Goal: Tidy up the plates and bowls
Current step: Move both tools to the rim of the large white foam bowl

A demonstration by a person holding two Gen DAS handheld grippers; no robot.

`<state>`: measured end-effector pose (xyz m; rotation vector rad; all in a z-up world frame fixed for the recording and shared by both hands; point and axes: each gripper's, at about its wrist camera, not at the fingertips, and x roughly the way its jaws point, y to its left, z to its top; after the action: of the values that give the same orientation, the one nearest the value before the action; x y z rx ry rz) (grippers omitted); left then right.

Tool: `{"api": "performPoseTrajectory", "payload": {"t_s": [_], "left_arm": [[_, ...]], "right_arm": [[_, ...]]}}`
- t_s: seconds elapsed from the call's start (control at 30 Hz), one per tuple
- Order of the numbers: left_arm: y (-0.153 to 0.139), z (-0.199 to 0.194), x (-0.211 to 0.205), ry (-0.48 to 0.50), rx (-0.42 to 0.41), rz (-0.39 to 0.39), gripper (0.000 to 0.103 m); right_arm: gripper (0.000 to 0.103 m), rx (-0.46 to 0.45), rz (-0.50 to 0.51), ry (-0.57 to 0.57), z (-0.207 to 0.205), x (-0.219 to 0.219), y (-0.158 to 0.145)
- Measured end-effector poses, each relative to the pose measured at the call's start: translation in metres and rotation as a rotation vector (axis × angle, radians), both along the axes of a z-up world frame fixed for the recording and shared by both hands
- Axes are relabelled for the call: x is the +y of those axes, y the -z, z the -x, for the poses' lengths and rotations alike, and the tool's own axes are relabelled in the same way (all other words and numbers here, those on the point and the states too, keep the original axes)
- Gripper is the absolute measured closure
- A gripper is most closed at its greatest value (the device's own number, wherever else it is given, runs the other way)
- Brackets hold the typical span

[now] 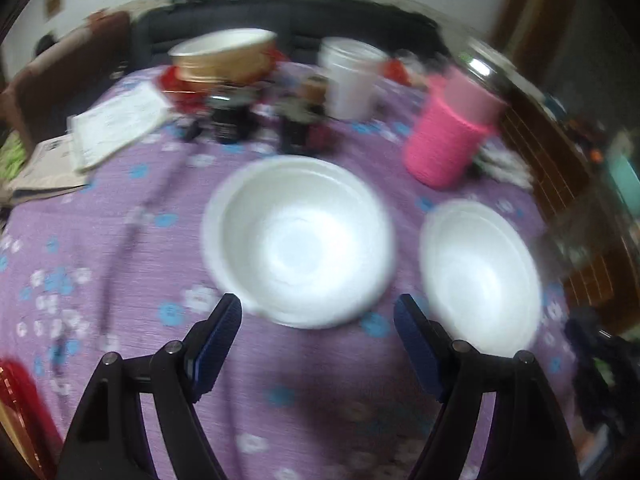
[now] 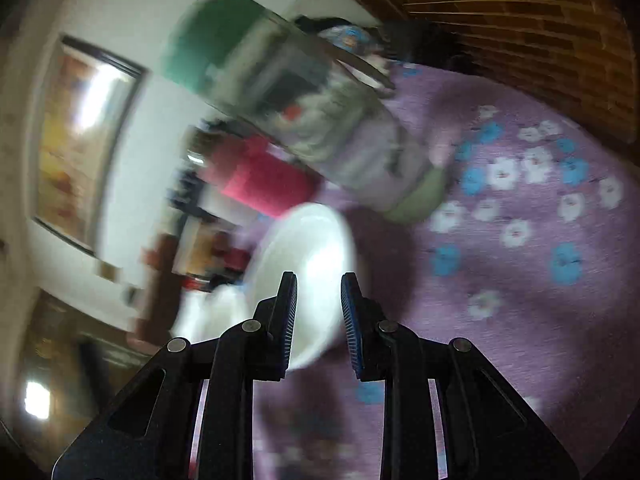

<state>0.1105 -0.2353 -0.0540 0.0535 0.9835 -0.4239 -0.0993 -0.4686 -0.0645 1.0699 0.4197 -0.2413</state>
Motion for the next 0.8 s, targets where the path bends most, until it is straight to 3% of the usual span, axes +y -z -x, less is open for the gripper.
{"api": "performPoseTrajectory", "payload": {"t_s": [0.07,0.1,0.2,0.33,0.53,0.7,0.8], "left_arm": [[-0.008,-0.010,0.024,-0.071,-0.058,-0.034,0.024],[-0.014,-0.015,0.036,-0.113,-0.093,-0.052,0.024],[-0.017,-0.034,0.067,-0.210,-0.137,-0.104,0.024],[0.007,-0.057,0.087,-0.220,-0.031,-0.045,0.024],[0.026,-0.071,0.097,-0.209,0.036,0.048,0.024],[0.025,-0.070,0.090,-0.201,0.034,0.051,0.024],[0.023,-0.072,0.093,-0.197,0.039,0.099,0.024]], "right_arm": [[0.060,-0.042,-0.010,-0.059,-0.005,0.008,-0.006],[0.057,-0.046,-0.008,-0.081,-0.009,0.016,-0.007],[0.056,-0.023,-0.054,-0.222,-0.043,0.049,-0.009],[0.056,0.079,-0.086,-0.300,-0.089,0.085,-0.004],[0.056,0.235,-0.080,-0.253,-0.130,0.117,0.014],[0.056,0.258,-0.073,-0.151,-0.132,0.107,0.024],[0.056,0.248,-0.106,-0.137,-0.133,0.103,0.028]]}}
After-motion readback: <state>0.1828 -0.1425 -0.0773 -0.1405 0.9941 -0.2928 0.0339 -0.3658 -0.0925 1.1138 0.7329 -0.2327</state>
